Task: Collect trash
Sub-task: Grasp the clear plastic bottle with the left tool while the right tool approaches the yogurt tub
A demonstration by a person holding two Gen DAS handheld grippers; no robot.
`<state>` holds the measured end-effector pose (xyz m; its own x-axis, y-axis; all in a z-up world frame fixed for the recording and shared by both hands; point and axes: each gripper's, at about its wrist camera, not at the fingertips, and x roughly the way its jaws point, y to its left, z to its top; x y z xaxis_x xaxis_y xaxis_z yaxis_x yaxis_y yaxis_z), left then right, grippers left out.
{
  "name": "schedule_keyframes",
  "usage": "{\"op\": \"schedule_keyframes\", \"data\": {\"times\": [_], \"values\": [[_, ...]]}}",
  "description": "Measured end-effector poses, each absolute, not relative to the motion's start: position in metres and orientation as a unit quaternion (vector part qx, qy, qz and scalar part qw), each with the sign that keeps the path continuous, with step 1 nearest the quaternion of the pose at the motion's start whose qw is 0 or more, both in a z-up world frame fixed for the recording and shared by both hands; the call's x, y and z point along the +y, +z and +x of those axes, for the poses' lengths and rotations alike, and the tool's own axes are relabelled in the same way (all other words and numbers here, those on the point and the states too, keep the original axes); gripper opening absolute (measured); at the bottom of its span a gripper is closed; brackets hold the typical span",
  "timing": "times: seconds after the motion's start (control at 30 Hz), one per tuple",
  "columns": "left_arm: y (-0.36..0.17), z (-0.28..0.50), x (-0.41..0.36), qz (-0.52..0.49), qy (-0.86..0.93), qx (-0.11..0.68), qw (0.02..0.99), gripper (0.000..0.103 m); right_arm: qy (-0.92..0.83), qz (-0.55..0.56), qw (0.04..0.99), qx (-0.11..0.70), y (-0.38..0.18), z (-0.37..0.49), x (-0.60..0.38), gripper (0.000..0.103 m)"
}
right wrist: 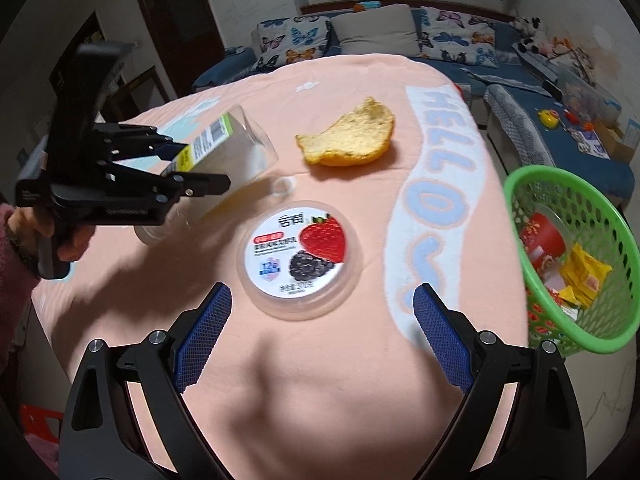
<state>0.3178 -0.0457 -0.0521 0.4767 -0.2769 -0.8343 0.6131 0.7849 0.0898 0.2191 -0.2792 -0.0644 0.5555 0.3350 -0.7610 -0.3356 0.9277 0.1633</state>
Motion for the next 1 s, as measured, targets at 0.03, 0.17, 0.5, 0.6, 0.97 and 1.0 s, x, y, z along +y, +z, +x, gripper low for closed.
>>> {"op": "schedule_keyframes", "data": {"times": [0.03, 0.17, 0.5, 0.6, 0.97, 1.0], "values": [[-0.050, 0.316, -0.042, 0.186, -0.263, 0.438, 0.839, 0.046, 0.189, -0.003, 0.882, 0.432, -0.066, 0.221, -0.277, 0.092], [-0.042, 0.310, -0.025, 0.162, -0.253, 0.437, 0.848, 0.045, 0.193, -0.006, 0.878, 0.438, -0.073, 0.229, -0.265, 0.092], [-0.029, 0.297, 0.009, 0.105, -0.244, 0.437, 0.860, 0.044, 0.175, -0.057, 0.876, 0.446, -0.090, 0.247, -0.238, 0.094], [-0.027, 0.294, 0.015, 0.097, -0.242, 0.434, 0.863, 0.044, 0.175, -0.061, 0.874, 0.449, -0.094, 0.252, -0.236, 0.094], [-0.024, 0.288, 0.025, 0.082, -0.236, 0.434, 0.866, 0.044, 0.160, -0.074, 0.873, 0.455, -0.102, 0.258, -0.231, 0.092], [-0.023, 0.288, 0.026, 0.079, -0.237, 0.434, 0.865, 0.044, 0.162, -0.072, 0.873, 0.455, -0.101, 0.257, -0.231, 0.092]]}}
